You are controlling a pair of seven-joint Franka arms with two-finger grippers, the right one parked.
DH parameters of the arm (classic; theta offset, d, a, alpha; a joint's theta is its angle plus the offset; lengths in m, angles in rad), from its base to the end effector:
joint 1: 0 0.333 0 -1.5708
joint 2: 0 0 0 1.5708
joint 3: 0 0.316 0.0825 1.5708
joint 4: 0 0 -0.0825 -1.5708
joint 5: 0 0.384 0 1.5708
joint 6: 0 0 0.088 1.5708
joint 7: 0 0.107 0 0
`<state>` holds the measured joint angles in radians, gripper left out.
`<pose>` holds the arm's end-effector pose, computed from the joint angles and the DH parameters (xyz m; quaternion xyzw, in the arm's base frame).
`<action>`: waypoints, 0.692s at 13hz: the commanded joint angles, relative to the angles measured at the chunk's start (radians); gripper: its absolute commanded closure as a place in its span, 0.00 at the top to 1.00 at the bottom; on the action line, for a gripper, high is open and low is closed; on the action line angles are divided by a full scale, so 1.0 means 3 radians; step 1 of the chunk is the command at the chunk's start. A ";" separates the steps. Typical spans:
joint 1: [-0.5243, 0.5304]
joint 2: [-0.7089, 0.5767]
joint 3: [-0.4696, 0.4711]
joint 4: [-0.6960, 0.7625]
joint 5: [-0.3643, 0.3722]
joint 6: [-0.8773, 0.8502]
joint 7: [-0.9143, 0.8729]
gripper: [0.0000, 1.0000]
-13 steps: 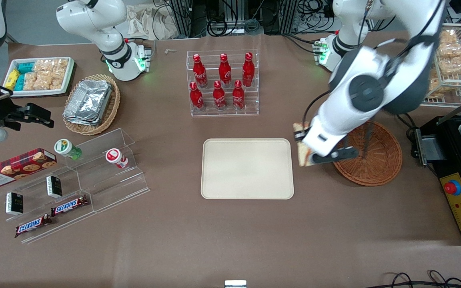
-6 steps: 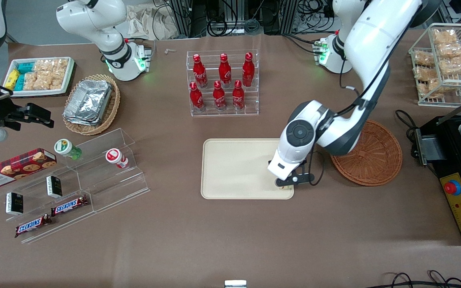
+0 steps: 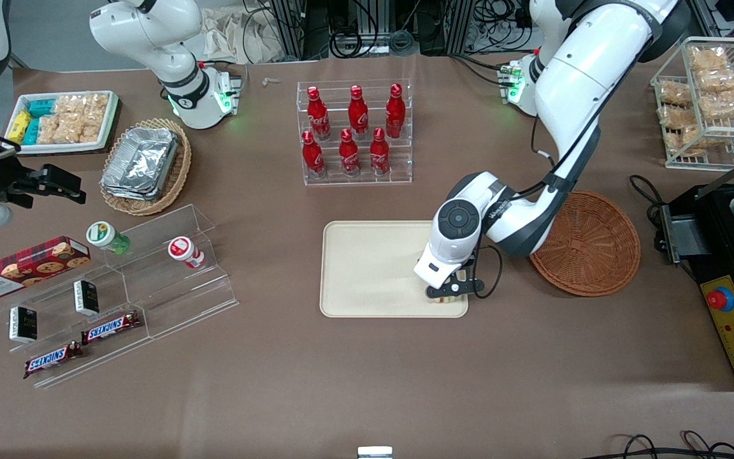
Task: Place sandwich from basket to tray
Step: 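Lower the sandwich onto the tray and open the left gripper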
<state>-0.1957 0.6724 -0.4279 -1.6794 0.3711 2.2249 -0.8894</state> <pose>0.5698 -0.3580 0.2323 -0.9982 -0.0528 0.0101 0.0253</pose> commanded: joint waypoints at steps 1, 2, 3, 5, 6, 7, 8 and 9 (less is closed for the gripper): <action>-0.0023 0.0024 0.0010 0.0076 0.0052 -0.0007 -0.0129 1.00; -0.0008 0.0009 0.0005 0.0081 0.0026 -0.0012 -0.0134 1.00; 0.0003 -0.0002 0.0005 0.0086 0.0016 -0.0012 -0.0134 1.00; 0.0008 -0.0103 0.0005 0.0091 0.0016 -0.0058 -0.0134 1.00; 0.0008 -0.0246 0.0020 0.0091 0.0016 -0.0241 -0.0124 1.00; 0.0018 -0.0414 0.0030 0.0137 -0.0020 -0.0566 -0.0114 1.00; 0.0018 -0.0548 0.0035 0.0269 -0.0182 -0.0894 -0.0083 1.00; 0.0023 -0.0670 0.0132 0.0371 -0.0356 -0.1180 -0.0022 1.00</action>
<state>-0.1888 0.5829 -0.4211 -1.5963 0.3346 2.0177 -0.9084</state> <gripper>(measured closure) 0.000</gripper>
